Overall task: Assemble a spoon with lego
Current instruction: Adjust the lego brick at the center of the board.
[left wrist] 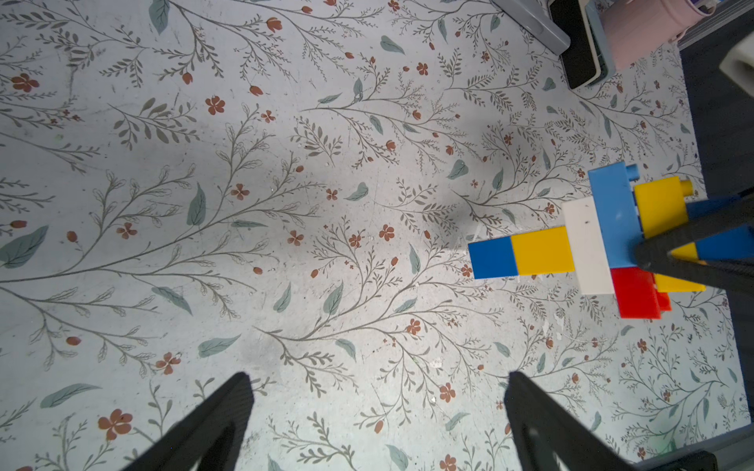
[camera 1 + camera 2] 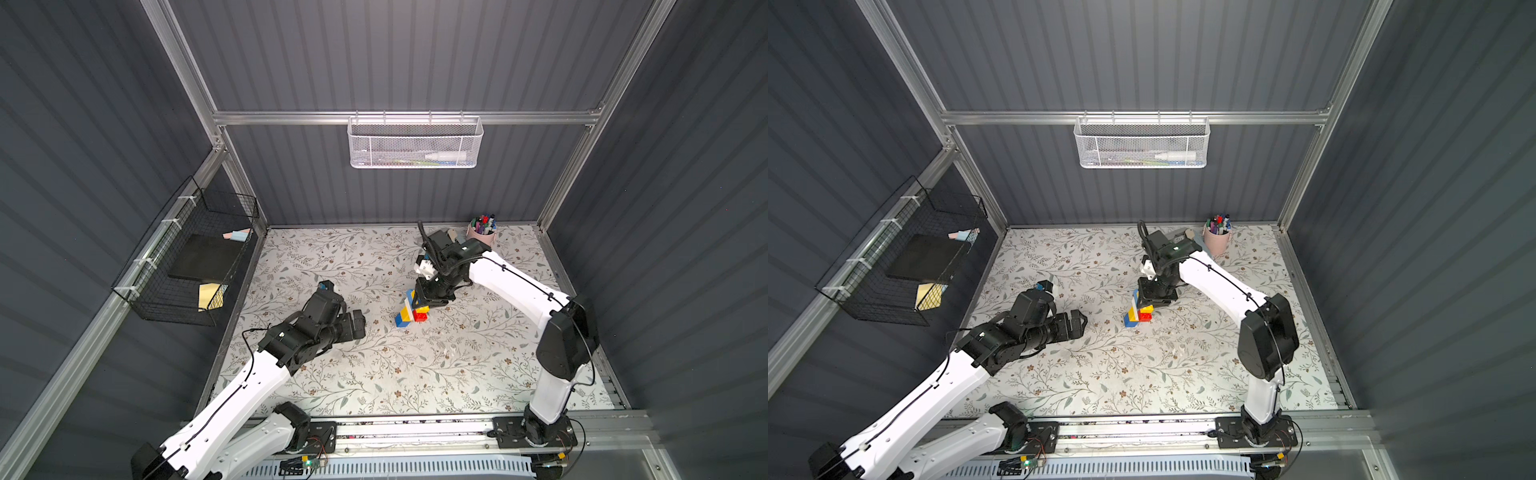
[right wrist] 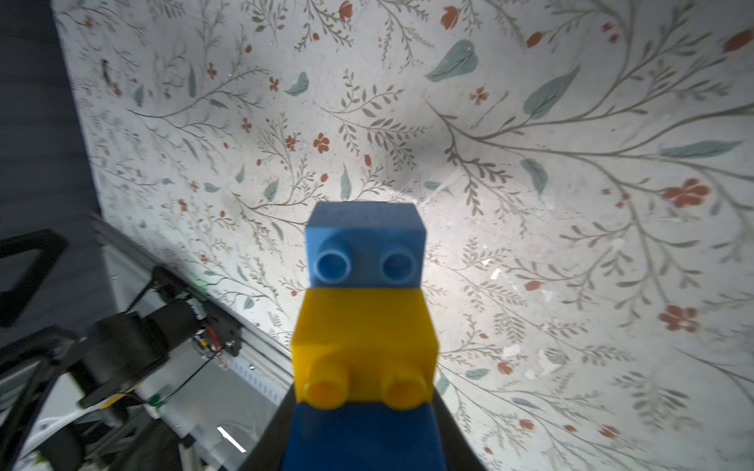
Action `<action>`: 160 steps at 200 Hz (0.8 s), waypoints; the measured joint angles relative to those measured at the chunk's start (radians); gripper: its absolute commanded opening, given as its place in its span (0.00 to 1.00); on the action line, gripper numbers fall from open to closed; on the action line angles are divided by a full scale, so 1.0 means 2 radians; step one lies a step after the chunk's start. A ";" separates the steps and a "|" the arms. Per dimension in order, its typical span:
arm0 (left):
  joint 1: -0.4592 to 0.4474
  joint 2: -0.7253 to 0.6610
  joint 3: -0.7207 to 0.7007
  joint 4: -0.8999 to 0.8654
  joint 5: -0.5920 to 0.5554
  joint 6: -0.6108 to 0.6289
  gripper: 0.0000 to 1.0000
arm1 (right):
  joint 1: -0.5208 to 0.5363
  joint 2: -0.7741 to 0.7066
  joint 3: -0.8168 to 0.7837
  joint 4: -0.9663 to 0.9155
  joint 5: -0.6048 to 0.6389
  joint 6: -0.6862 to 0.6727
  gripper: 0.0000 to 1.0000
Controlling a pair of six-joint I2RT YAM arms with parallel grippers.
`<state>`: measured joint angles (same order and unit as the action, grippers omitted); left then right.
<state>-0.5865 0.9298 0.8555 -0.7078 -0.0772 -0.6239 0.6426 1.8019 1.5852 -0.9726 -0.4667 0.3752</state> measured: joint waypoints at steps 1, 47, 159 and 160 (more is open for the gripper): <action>0.000 0.000 0.000 0.000 0.000 0.000 0.99 | -0.002 -0.002 -0.005 0.004 -0.005 0.002 0.28; 0.000 0.014 0.009 0.000 0.000 0.006 0.99 | -0.043 -0.023 -0.142 0.175 -0.159 0.082 0.28; 0.000 0.023 0.039 -0.025 -0.016 0.023 0.99 | -0.063 0.078 -0.322 0.636 -0.305 0.354 0.28; 0.000 0.023 0.039 -0.026 -0.016 0.023 0.99 | -0.063 0.081 -0.323 0.642 -0.307 0.358 0.28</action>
<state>-0.5865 0.9756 0.9333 -0.7589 -0.1089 -0.5774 0.5159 1.9633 0.9394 0.3122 -1.0801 1.0920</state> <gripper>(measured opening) 0.992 0.349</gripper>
